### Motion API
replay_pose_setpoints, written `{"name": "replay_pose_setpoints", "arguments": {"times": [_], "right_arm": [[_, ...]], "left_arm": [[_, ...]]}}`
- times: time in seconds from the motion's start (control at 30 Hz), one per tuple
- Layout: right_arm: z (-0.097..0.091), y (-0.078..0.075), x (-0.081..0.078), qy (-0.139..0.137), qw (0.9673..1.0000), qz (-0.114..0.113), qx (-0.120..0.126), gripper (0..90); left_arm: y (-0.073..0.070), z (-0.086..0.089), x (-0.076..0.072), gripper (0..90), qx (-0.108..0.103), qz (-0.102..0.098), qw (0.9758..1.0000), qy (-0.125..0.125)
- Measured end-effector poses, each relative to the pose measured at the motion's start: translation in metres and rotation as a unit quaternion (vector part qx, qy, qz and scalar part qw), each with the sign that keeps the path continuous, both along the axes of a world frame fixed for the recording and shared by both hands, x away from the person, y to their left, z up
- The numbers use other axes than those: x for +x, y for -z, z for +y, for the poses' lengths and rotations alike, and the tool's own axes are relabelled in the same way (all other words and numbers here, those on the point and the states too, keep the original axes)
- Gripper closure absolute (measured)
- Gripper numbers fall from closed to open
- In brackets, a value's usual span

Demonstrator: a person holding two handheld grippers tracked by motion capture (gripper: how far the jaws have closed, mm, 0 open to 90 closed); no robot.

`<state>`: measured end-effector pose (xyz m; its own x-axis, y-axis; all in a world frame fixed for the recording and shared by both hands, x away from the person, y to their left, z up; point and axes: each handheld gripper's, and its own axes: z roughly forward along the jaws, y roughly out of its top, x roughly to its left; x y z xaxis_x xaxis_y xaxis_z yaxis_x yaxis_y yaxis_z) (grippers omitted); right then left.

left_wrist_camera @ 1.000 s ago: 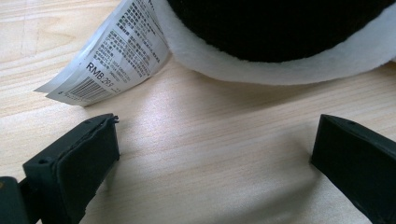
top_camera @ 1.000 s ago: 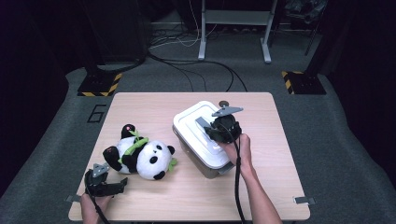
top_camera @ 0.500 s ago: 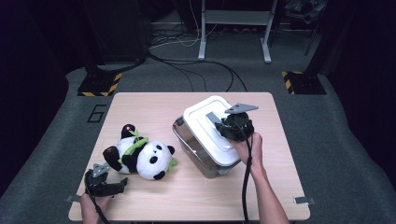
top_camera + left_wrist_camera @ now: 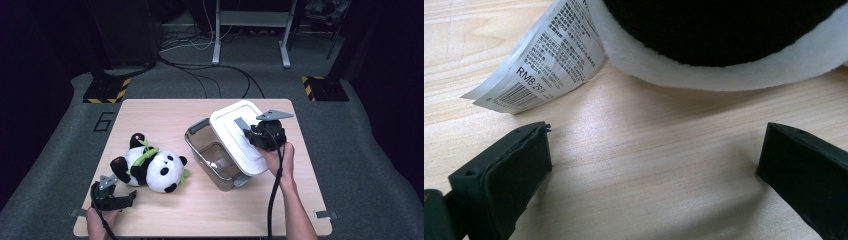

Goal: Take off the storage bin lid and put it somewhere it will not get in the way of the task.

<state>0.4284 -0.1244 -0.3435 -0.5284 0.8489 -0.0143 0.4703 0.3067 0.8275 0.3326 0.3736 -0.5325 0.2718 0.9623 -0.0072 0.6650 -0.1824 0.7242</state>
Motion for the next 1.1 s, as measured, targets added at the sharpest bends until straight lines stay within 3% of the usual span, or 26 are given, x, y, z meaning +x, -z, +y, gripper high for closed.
{"name": "replay_pose_setpoints", "arguments": {"times": [0.57, 1.1], "right_arm": [[-0.047, 0.003, -0.001, 0.057, 0.9984, -0.001, 0.007, 66.9], [-0.075, 0.013, 0.001, 0.098, 0.9951, 0.007, 0.000, 66.9]], "left_arm": [[0.000, 0.000, 0.000, 0.0, 0.001, 0.000, 1.0000, 0.000], [0.000, 0.000, 0.000, 0.0, 0.001, 0.000, 1.0000, 0.000]]}}
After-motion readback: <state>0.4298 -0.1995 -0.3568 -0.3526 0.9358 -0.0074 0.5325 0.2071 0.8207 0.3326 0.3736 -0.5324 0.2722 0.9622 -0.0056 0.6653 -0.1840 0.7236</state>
